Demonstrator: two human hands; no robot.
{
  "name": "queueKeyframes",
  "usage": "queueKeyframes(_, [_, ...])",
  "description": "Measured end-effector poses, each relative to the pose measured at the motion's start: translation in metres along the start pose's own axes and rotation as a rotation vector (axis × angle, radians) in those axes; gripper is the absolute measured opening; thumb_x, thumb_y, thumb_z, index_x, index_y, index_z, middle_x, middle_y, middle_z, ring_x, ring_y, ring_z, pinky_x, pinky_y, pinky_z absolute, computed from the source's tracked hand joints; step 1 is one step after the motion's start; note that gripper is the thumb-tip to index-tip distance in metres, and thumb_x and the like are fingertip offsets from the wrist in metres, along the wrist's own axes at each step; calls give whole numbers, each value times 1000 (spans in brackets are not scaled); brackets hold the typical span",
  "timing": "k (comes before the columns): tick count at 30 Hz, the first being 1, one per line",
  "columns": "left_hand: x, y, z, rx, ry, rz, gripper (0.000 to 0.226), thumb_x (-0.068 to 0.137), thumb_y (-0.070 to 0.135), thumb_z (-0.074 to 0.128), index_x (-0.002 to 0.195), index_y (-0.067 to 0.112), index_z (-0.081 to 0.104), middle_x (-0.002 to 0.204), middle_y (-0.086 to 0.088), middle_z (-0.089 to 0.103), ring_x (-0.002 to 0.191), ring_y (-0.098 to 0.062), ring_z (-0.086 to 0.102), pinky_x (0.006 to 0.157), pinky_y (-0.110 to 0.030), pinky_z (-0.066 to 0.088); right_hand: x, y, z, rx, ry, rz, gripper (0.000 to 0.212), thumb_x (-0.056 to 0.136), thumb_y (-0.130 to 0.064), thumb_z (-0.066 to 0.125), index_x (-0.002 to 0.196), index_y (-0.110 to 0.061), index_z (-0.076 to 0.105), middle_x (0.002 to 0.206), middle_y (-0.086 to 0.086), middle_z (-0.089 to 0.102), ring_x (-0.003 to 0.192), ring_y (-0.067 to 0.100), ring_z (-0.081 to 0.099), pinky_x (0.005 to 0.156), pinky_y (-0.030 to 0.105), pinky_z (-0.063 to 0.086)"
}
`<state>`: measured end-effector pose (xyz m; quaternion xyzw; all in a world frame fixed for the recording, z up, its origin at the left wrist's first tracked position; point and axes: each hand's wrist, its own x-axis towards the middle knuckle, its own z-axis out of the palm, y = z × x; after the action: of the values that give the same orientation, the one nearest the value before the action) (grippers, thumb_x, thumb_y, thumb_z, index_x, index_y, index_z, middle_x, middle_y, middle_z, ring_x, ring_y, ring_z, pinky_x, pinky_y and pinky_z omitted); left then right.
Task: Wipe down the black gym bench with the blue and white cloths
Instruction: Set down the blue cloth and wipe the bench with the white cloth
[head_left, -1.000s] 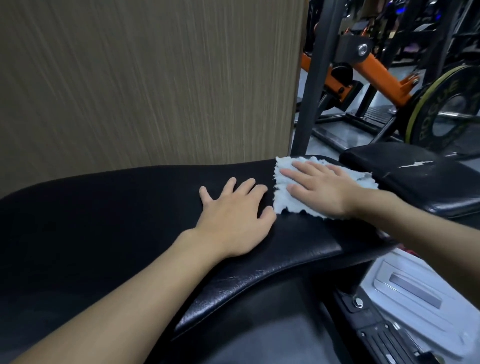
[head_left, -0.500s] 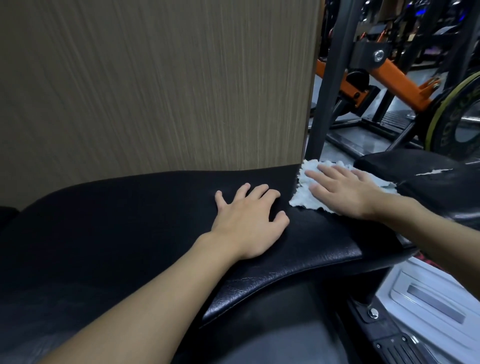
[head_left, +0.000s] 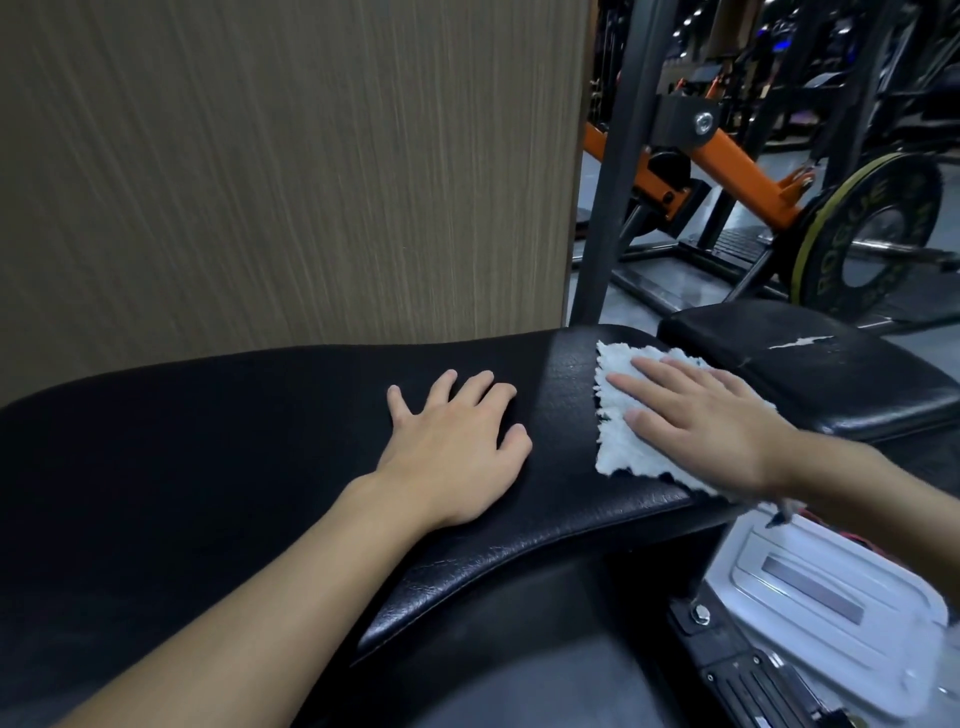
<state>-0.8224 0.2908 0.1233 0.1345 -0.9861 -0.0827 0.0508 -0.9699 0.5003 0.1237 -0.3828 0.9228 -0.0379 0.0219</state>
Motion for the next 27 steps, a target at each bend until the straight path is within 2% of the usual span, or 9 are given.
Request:
queueKeyframes(7, [2,-2,1,-2,5,5,52,98,50,23,148,34,25,161,13,12,149,-18,1,113,-67,3,85,16,-6,86,-58,75,59,98,-57,15,155,-43,10,166,-5,5,152,17,0,122,43,5])
queueKeyframes(12, [2,-11,-9,-155,-10,21,48,96,50,36,142,38,37,158,18,20,148,-9,5,116,-60,1,105,12,-12,119,-77,133,57,101,-54,16,156,-40,11,166,-3,7,152,20,3,119,43,5])
queueKeyframes(15, [0,-35,-26,-135,2,83,44,95,49,40,137,38,44,154,16,27,146,-5,12,117,-53,13,103,5,-11,68,-58,140,58,102,-52,15,157,-36,11,166,-1,11,152,20,7,120,40,7])
queueKeyframes(18, [-9,-75,-39,-32,23,39,47,94,52,37,139,39,40,154,16,27,145,-6,14,116,-53,17,104,-8,-9,6,-43,157,60,101,-55,14,157,-35,11,165,-2,14,151,20,8,120,41,6])
queueKeyframes(22, [-36,-134,-48,-8,-12,-65,52,93,58,29,142,43,35,156,17,24,145,-4,14,117,-50,18,110,-31,-7,-28,-41,156,60,100,-54,12,157,-36,13,163,-4,18,150,21,10,119,43,5])
queueKeyframes(27, [-65,-175,-52,14,-17,-79,56,92,60,26,146,47,26,157,23,16,147,-1,6,120,-45,12,124,-71,1,-33,-40,137,61,98,-55,11,156,-37,16,162,-5,21,150,20,11,120,45,3])
